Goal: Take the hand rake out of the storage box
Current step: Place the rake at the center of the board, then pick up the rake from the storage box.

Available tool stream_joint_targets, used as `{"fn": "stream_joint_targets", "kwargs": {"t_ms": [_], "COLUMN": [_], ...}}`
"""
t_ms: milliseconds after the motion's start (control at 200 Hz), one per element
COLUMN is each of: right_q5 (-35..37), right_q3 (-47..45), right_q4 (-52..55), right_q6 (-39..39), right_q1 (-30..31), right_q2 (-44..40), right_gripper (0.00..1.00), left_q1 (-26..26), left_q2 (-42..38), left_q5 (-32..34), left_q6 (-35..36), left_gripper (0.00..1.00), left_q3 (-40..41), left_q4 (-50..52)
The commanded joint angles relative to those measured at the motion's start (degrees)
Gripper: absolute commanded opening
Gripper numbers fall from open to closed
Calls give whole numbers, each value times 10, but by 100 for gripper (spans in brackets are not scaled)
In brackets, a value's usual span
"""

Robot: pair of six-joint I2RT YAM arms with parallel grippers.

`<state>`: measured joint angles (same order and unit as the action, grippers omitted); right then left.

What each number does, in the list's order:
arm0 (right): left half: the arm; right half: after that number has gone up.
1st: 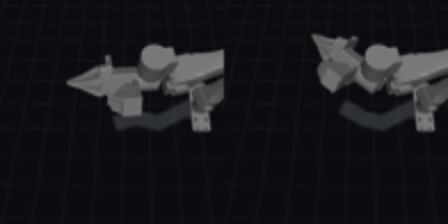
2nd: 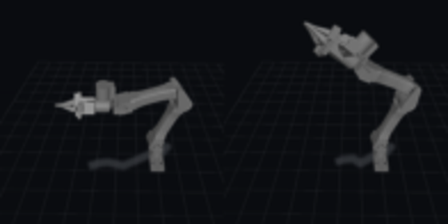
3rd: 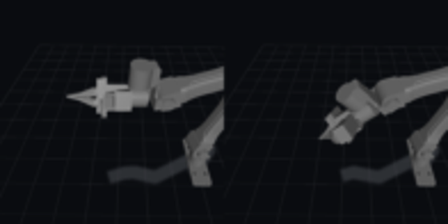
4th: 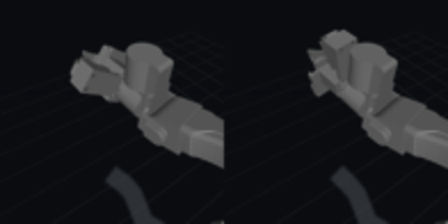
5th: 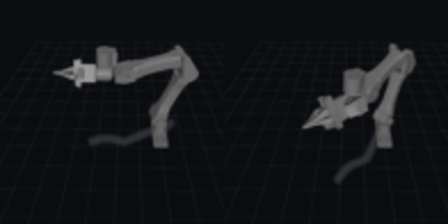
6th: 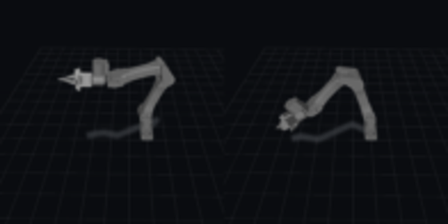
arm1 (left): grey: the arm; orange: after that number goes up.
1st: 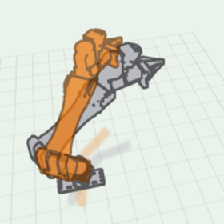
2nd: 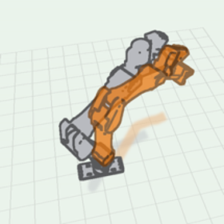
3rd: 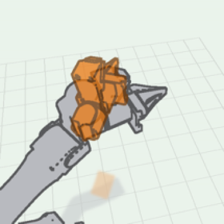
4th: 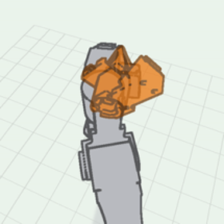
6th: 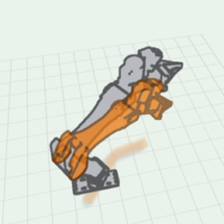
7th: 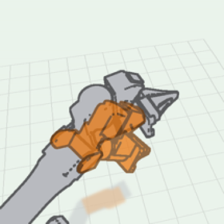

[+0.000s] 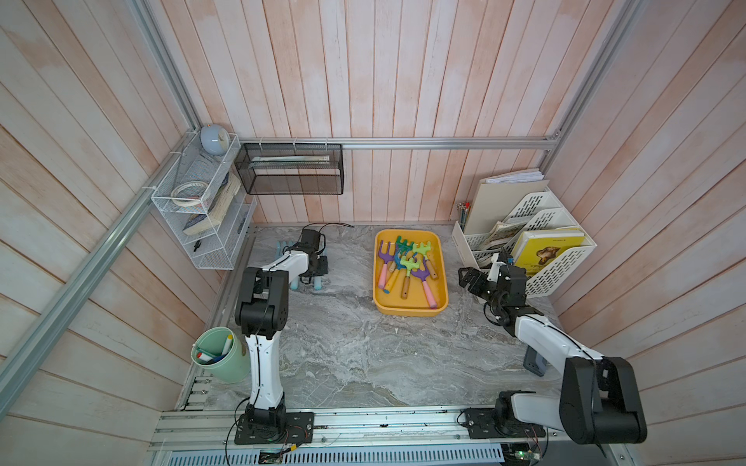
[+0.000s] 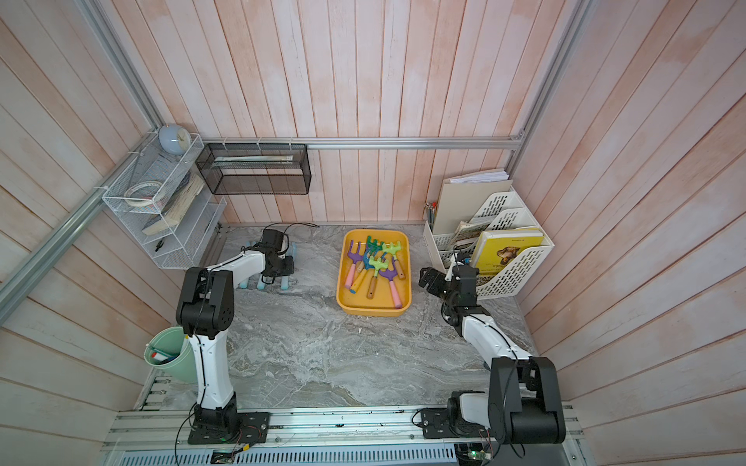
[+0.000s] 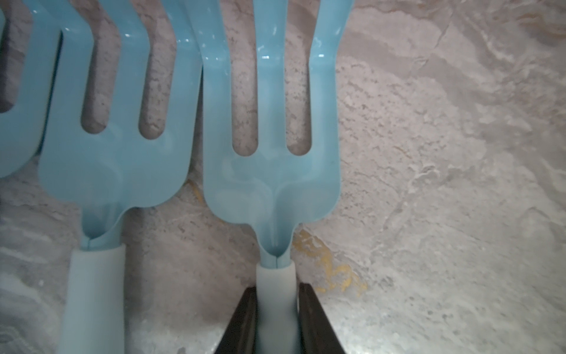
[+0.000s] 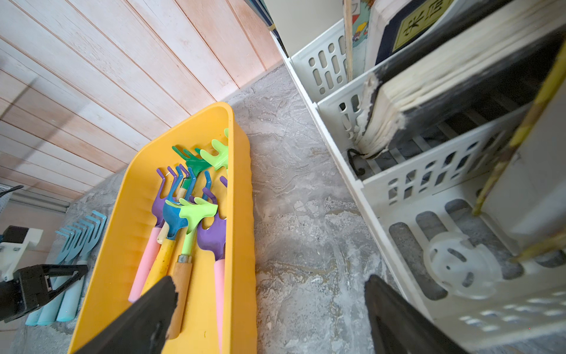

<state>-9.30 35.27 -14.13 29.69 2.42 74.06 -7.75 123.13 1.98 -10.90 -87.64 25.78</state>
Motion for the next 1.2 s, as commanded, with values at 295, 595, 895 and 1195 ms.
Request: {"fn": "stream_joint_targets", "kwargs": {"t_ms": [295, 595, 895, 1195], "right_q5": [-5, -1, 2, 4], "right_q3": [-7, -8, -12, -14], "right_q4": [-9, -7, -7, -7], "right_q6": [-7, -7, -6, -6], "right_q1": [-3, -3, -3, -3], "right_q2": [6, 1, -5, -7], "right_gripper": [98, 98, 98, 98], "left_q1": [-3, -118, -269, -319], "left_q2": [-18, -112, -38, 50], "left_q5": [8, 35, 15, -7], "left_q6": [7, -26, -38, -50], "left_gripper": [47, 55, 52, 44], "left_q3": [-11, -18, -140, -202], "left_q4": [7, -16, -31, -2]}}
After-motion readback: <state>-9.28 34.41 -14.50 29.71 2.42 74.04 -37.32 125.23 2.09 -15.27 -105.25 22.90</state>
